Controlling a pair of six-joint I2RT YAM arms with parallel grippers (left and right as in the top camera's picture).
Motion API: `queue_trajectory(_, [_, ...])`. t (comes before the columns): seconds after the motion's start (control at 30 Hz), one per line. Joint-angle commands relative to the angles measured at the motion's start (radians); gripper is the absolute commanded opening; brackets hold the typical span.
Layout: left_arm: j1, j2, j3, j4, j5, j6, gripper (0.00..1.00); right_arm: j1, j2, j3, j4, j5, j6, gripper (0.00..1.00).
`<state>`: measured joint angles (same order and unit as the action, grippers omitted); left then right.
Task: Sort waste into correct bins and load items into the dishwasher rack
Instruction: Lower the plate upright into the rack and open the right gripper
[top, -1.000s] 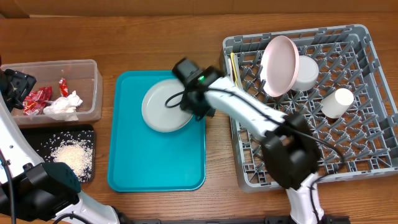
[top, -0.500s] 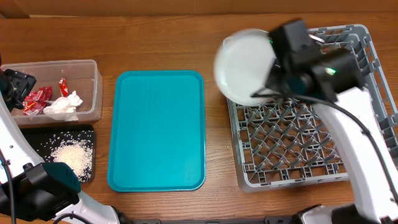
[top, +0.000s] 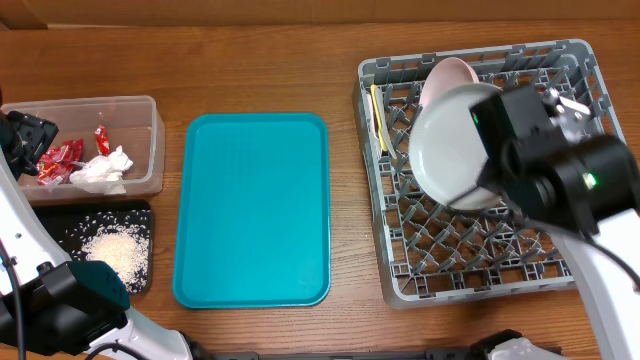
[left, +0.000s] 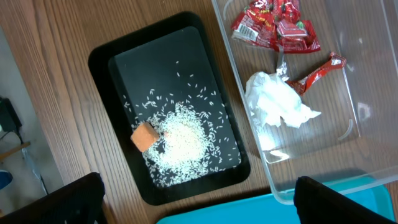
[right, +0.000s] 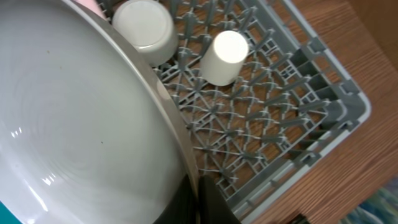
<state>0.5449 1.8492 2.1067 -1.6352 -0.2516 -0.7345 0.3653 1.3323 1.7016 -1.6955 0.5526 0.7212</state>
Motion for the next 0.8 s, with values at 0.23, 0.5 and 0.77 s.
queue_trajectory(0.23, [-0.004, -0.019, 0.011, -0.002, -0.018, -0.021, 1.00, -0.008, -0.154, -0.268, 0.002, 0.213, 0.012, 0.04])
queue_trajectory(0.5, [-0.004, -0.019, 0.011, -0.002, -0.018, -0.021, 1.00, -0.008, -0.143, -0.442, 0.068, 0.298, 0.095, 0.04])
queue_trajectory(0.77, [-0.004, -0.019, 0.011, -0.002, -0.018, -0.021, 1.00, 0.008, -0.121, -0.519, 0.181, 0.275, 0.057, 0.04])
